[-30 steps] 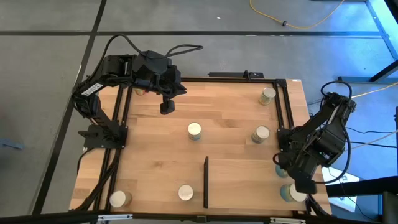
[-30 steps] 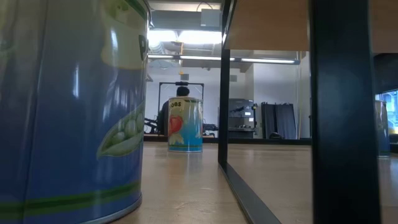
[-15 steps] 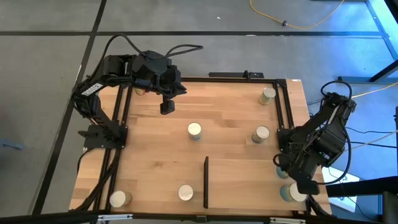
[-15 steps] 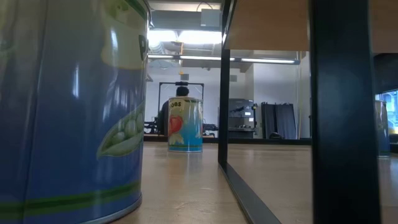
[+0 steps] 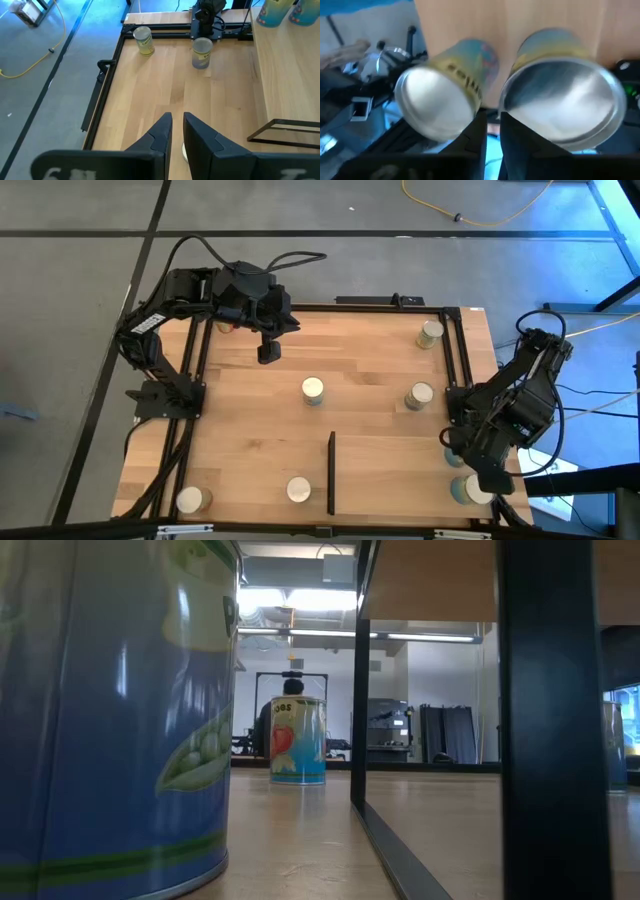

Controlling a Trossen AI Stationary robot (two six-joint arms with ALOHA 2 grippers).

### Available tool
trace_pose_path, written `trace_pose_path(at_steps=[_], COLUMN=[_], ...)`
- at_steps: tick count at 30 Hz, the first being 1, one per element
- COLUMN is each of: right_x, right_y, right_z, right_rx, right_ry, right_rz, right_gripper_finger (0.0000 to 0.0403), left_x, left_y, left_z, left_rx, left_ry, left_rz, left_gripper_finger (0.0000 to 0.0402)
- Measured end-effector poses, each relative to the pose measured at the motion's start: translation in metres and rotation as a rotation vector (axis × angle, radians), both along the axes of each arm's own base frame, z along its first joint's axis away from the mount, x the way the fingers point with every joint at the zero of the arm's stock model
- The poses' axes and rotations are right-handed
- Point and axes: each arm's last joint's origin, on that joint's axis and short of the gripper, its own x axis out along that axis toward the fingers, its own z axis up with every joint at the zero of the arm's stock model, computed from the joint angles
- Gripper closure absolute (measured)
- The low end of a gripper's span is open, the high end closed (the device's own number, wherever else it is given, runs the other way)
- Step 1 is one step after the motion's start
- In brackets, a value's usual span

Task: Pick and place cans onto a shelf
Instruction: Put the canned cherries can on the shelf aligned with the other canned cherries, then put the canned tomatoes on the shelf

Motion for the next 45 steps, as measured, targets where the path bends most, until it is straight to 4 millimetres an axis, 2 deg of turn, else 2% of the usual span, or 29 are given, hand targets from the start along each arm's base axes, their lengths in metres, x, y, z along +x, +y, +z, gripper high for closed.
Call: trace_pose_path(at_steps=[9,13,23,29,33,39,45], right_x=[0.0,-0.002,-0.002,-0.003,-0.002,-0.001,0.0], right_y=[-0.007,-0.01,-0.03,-0.041,-0.048,-0.053,-0.054], right_z=[0.004,0.015,0.071,0.092,0.1,0.105,0.105], right_rx=[0.062,0.071,-0.037,-0.133,-0.271,-0.406,-0.423], right_ry=[0.038,-0.004,-0.519,-0.748,-0.902,-1.015,-1.027], right_rz=[-0.006,-0.012,-0.095,-0.082,-0.093,-0.159,-0.172], right_gripper_finger=[0.0346,0.0346,0.0346,0.0346,0.0346,0.0346,0.0346], left_x=[0.0,-0.001,-0.016,-0.01,0.0,0.027,0.056], left_y=[0.0,0.0,-0.003,-0.014,-0.023,-0.032,-0.033], left_z=[0.0,-0.001,-0.017,-0.025,-0.045,-0.095,-0.142], left_rx=[0.0,-0.002,-0.071,-0.06,-0.001,0.087,0.188], left_ry=[0.0,0.018,0.226,0.272,0.373,0.505,0.471], left_rz=[0.0,0.0,0.033,-0.023,-0.12,-0.259,-0.37], left_gripper_finger=[0.0362,0.0362,0.0362,0.0362,0.0362,0.0363,0.0362])
